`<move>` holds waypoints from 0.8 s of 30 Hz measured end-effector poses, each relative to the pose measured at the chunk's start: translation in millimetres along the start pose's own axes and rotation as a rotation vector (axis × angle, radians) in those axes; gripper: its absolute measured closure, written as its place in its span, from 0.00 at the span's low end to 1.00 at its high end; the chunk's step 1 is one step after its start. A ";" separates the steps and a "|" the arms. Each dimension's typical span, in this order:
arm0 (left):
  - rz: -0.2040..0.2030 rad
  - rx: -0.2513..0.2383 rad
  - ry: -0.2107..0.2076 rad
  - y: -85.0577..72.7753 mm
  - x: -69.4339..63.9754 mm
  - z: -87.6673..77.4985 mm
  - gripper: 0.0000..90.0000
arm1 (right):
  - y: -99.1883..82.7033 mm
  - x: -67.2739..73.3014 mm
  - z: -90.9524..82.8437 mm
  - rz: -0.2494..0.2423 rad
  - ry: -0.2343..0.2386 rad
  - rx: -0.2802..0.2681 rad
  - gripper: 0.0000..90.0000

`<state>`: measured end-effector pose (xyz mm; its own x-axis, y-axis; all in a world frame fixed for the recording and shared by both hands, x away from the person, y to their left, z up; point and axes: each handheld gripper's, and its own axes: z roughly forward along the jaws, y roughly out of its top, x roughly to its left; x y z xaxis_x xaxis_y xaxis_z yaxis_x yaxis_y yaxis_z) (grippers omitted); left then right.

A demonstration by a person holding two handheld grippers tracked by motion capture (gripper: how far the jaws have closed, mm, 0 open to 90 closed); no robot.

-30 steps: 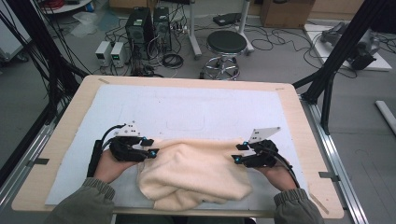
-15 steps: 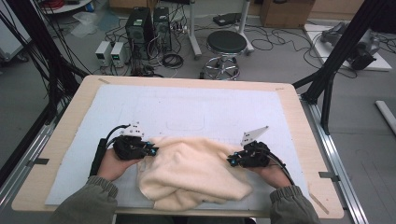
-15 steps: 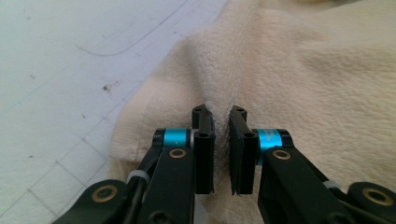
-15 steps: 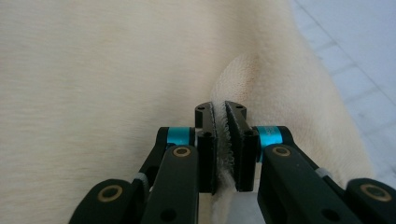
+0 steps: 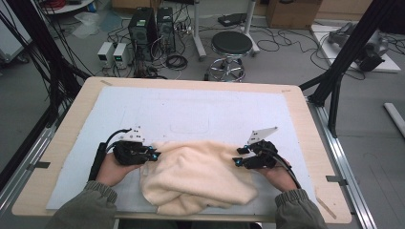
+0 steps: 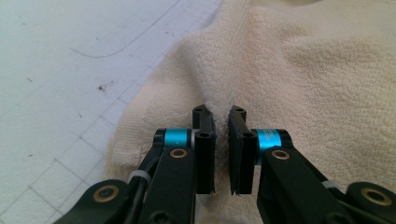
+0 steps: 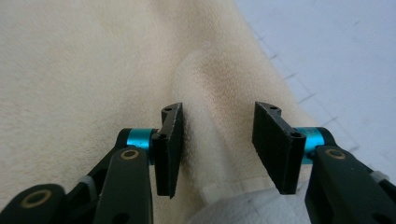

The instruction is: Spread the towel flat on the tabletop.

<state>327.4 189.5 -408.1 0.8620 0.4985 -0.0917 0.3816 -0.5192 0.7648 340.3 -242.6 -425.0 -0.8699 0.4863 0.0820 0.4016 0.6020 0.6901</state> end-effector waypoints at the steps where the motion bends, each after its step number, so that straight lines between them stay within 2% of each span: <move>1: 0.001 -0.001 0.002 -0.1 0.2 0.0 0.91 | -0.6 0.5 4.0 -0.005 0.005 0.012 0.63; 3: -0.001 -0.003 0.001 0.0 0.1 -0.9 0.91 | -0.4 3.9 10.1 -0.025 0.009 0.044 0.75; 4: -0.005 -0.010 0.001 0.1 0.1 -1.8 0.91 | 0.6 5.1 10.1 -0.044 0.015 0.042 0.87; 6: -0.010 -0.021 0.006 1.0 1.1 -4.7 0.92 | 2.9 8.4 9.2 -0.048 0.064 0.041 0.91; 9: -0.032 -0.043 0.021 5.9 7.2 -10.6 0.92 | 8.8 14.2 2.7 -0.056 0.097 0.030 0.92; 10: -0.042 -0.053 0.039 10.1 10.6 -12.2 0.92 | 12.3 14.1 -1.1 -0.054 0.104 0.021 0.93; 11: -0.055 -0.074 0.057 17.5 17.5 -14.2 0.93 | 17.5 12.1 -5.2 -0.059 0.094 0.011 0.93; 12: -0.068 -0.085 0.073 23.9 22.7 -15.0 0.93 | 26.1 7.3 -11.5 -0.068 0.063 -0.004 0.93; 13: -0.073 -0.101 0.111 35.4 30.7 -15.5 0.93 | 33.0 2.0 -15.5 -0.069 0.047 -0.010 0.94; 15: -0.075 -0.143 0.221 69.1 51.9 -18.8 0.93 | 57.8 -18.4 -29.2 -0.053 -0.041 -0.056 0.94; 16: -0.076 -0.180 0.282 87.6 64.1 -20.6 0.88 | 73.8 -33.3 -37.4 -0.029 -0.095 -0.108 0.94; 17: -0.068 -0.196 0.372 104.3 74.4 -21.6 0.88 | 90.5 -47.3 -46.4 0.015 -0.157 -0.165 0.92; 18: -0.096 -0.202 0.441 116.2 82.7 -21.6 0.76 | 105.3 -59.5 -54.9 0.057 -0.221 -0.235 0.83; 19: -0.158 -0.224 0.433 123.0 89.5 -21.6 0.61 | 116.2 -68.8 -60.2 0.104 -0.260 -0.285 0.71; 20: -0.197 -0.245 0.393 124.8 93.2 -21.4 0.56 | 122.6 -76.5 -62.5 0.146 -0.241 -0.302 0.66; 21: -0.190 -0.248 0.379 122.7 93.3 -19.7 0.57 | 125.1 -79.1 -61.4 0.159 -0.226 -0.313 0.65; 22: -0.165 -0.220 0.388 119.1 91.7 -17.0 0.58 | 124.7 -78.4 -57.7 0.141 -0.218 -0.298 0.64; 23: -0.143 -0.197 0.383 113.8 90.4 -14.4 0.57 | 122.4 -76.0 -52.1 0.124 -0.207 -0.269 0.62; 24: -0.138 -0.189 0.370 104.7 89.1 -12.2 0.57 | 118.0 -72.9 -46.2 0.111 -0.198 -0.243 0.62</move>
<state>440.1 188.1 -328.5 0.6163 0.7875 0.0070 0.3879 -0.3112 0.8676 437.8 -236.2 -316.3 -0.7427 0.6683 0.0413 0.3898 0.3813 0.8383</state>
